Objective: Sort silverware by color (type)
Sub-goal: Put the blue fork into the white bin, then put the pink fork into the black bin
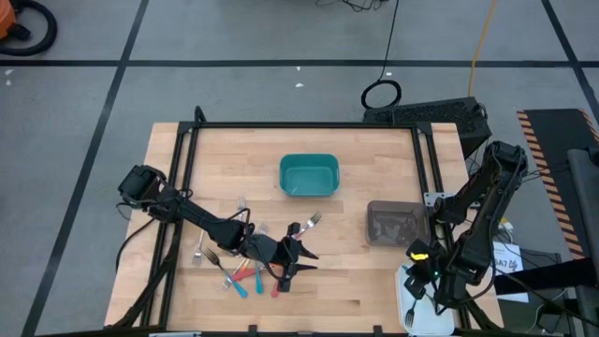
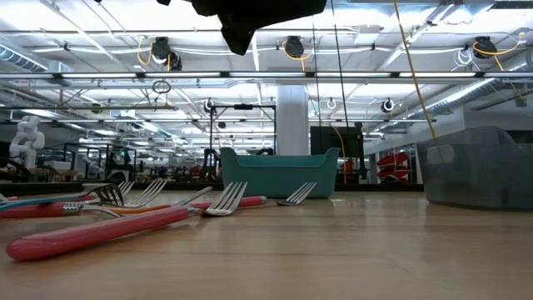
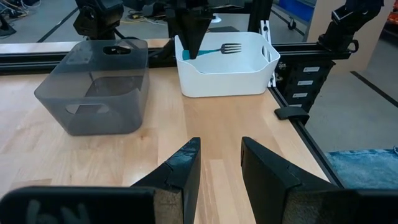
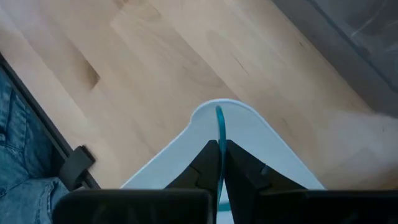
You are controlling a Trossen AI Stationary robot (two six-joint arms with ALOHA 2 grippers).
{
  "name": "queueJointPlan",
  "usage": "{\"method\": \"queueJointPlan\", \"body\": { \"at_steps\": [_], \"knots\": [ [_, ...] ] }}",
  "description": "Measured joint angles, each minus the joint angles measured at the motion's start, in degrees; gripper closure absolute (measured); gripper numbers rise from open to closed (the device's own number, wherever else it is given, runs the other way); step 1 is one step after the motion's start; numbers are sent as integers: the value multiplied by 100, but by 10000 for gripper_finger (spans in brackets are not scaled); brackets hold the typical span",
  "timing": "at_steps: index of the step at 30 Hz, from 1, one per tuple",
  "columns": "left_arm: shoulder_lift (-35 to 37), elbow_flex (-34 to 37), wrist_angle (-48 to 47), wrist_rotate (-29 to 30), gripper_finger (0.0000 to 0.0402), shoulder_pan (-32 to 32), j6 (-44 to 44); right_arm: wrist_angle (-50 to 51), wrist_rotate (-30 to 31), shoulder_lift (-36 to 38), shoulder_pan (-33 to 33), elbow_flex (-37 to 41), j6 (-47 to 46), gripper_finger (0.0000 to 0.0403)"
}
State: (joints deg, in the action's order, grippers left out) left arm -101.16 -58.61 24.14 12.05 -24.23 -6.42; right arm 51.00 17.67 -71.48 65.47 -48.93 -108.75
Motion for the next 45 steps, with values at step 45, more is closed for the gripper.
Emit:
{"method": "queueJointPlan", "body": {
  "at_steps": [45],
  "knots": [
    [0,0,-4,0,289,0,-26,-1795,-734,-490,-464,-7,2159,348]
  ]
}}
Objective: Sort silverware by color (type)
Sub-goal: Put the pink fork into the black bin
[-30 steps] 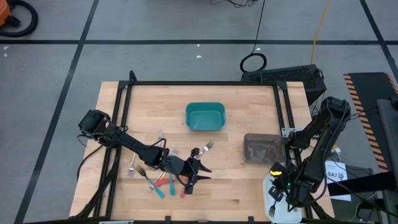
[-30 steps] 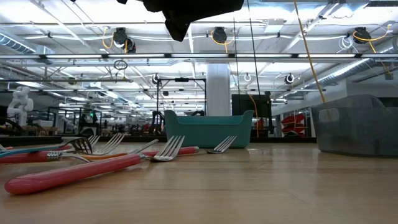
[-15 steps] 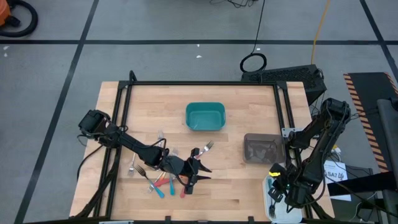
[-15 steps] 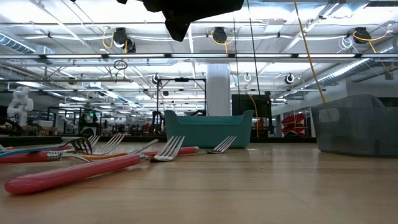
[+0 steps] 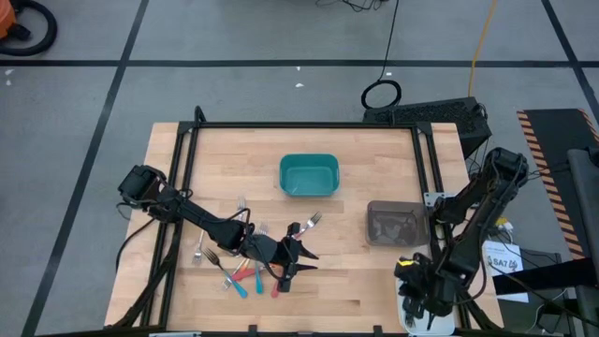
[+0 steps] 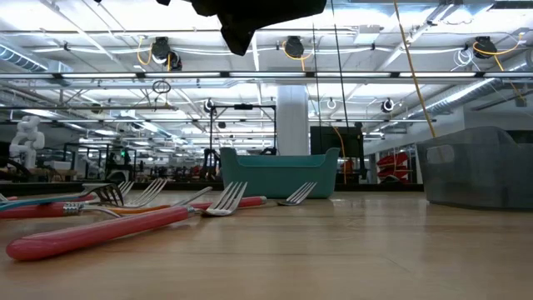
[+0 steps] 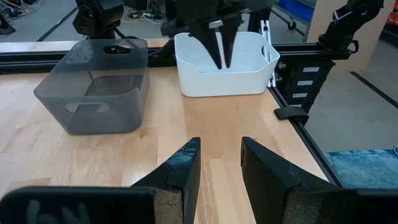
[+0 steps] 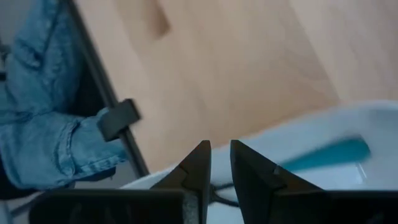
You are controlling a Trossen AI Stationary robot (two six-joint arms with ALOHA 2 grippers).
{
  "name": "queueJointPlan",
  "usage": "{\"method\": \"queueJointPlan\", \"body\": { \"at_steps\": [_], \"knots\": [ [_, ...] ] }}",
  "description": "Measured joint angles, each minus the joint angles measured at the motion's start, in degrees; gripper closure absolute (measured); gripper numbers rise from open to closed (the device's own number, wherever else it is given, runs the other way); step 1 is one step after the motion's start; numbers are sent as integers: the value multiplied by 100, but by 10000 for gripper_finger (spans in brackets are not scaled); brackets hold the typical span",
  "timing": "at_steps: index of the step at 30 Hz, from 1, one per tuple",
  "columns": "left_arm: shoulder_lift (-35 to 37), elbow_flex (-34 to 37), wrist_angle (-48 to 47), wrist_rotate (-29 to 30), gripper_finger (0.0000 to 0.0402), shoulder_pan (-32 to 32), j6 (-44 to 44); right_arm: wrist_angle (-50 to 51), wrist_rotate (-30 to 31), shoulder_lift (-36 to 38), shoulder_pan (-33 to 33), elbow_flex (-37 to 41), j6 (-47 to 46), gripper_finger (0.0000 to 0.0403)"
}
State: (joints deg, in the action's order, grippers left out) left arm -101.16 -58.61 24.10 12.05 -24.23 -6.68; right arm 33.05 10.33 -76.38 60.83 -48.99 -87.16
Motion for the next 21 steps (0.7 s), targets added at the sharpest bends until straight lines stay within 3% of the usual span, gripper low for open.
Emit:
{"method": "queueJointPlan", "body": {
  "at_steps": [6,15,21],
  "knots": [
    [0,0,2,0,289,0,31,-460,-217,21,-485,0,1039,348],
    [0,0,2,0,289,0,37,-949,-292,20,-1330,0,3365,348],
    [0,0,2,0,289,0,37,-1434,324,21,-1823,0,4778,348]
  ]
}}
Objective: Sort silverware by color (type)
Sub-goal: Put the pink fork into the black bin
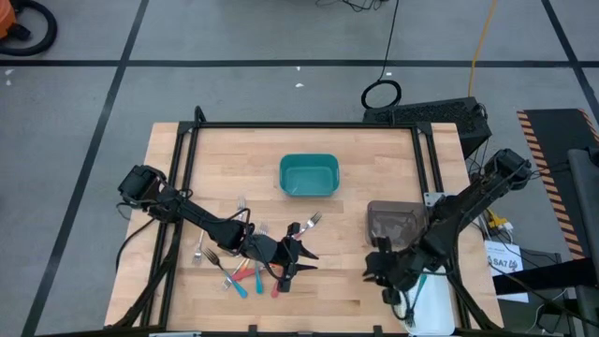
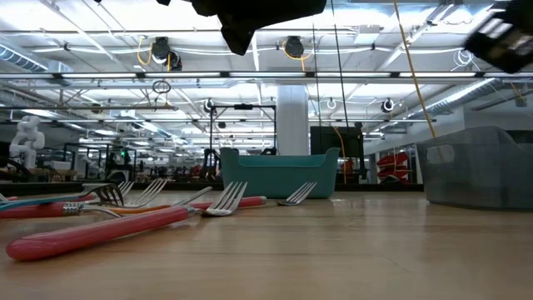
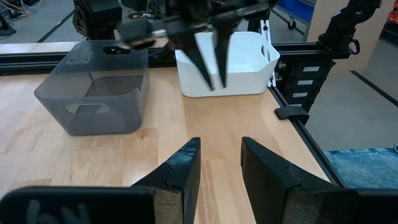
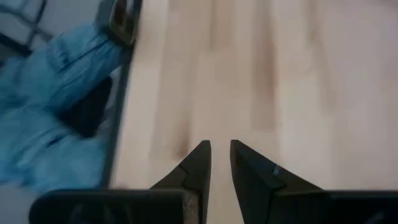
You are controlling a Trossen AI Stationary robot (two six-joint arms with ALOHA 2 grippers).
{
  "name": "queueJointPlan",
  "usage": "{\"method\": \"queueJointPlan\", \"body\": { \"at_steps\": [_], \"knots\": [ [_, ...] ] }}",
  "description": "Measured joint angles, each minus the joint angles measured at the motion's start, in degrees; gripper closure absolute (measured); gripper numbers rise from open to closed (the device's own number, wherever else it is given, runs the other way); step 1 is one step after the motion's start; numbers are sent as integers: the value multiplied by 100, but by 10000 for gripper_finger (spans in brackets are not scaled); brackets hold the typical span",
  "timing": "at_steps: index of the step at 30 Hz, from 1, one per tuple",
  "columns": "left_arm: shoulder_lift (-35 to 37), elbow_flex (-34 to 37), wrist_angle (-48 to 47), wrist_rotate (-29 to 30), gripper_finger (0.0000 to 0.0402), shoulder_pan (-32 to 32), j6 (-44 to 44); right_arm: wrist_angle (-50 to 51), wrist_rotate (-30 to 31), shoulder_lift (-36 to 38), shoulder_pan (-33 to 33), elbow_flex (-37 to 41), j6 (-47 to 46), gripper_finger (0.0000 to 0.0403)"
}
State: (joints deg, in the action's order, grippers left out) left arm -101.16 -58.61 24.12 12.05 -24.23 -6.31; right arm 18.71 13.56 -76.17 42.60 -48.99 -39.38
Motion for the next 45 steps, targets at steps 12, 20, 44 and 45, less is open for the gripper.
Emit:
{"method": "queueJointPlan", "body": {
  "at_steps": [12,20,44,45],
  "knots": [
    [0,0,-2,0,289,0,13,-866,1735,-1,-709,0,2326,348],
    [2,0,-2,0,289,-24,139,-1799,1436,-94,-1248,0,3923,349],
    [267,-7,-2791,-4,289,-130,-878,-2853,570,-1376,-1931,0,3029,349],
    [267,-7,-2920,-3,289,-152,-933,-2846,570,-1376,-1915,0,3004,349]
  ]
}}
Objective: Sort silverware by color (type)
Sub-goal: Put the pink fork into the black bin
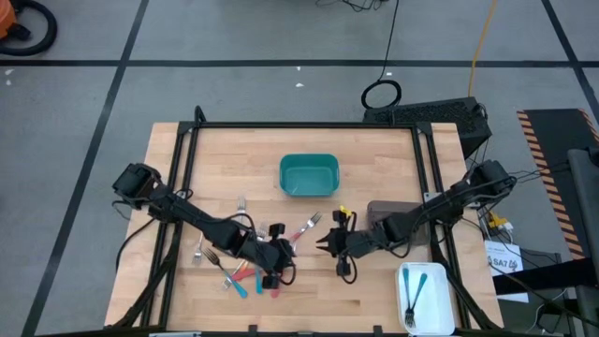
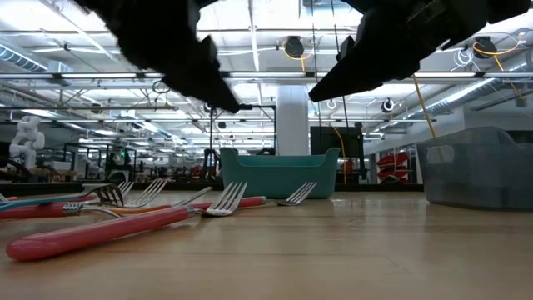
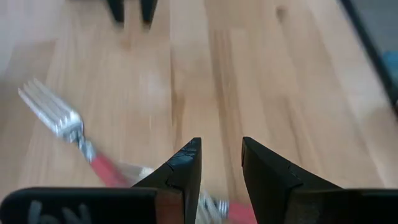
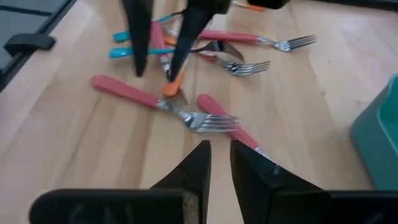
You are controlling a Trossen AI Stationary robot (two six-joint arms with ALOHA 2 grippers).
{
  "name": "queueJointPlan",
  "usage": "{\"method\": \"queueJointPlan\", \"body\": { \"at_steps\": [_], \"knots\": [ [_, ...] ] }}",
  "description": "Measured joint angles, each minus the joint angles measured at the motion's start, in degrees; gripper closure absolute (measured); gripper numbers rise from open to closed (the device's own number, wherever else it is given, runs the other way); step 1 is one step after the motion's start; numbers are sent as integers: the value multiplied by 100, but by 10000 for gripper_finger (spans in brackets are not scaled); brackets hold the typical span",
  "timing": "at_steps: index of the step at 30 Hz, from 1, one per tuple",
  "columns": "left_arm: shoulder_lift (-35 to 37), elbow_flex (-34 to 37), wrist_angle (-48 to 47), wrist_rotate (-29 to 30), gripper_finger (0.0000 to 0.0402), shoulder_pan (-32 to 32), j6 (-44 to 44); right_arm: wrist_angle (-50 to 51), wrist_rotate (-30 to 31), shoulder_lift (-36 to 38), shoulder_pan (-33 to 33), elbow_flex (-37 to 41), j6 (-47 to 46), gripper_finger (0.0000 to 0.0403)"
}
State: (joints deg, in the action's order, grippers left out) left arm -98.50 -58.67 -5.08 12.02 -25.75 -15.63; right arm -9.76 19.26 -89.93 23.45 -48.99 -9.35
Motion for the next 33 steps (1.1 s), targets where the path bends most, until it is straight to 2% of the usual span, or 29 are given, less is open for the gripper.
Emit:
{"method": "queueJointPlan", "body": {
  "at_steps": [5,12,22,29,33],
  "knots": [
    [-14,0,-586,130,289,-28,-378,39,9,0,-14,0,-113,349],
    [-69,0,-849,1361,289,25,-600,243,9,0,-12,0,-105,349],
    [-416,4,-188,1632,289,348,-529,588,20,0,-21,0,-483,349],
    [-694,2,-117,1632,289,484,-517,1356,12,72,30,2,-725,349],
    [-697,2,-57,1634,289,569,-828,1567,11,68,30,2,-863,349]
  ]
}}
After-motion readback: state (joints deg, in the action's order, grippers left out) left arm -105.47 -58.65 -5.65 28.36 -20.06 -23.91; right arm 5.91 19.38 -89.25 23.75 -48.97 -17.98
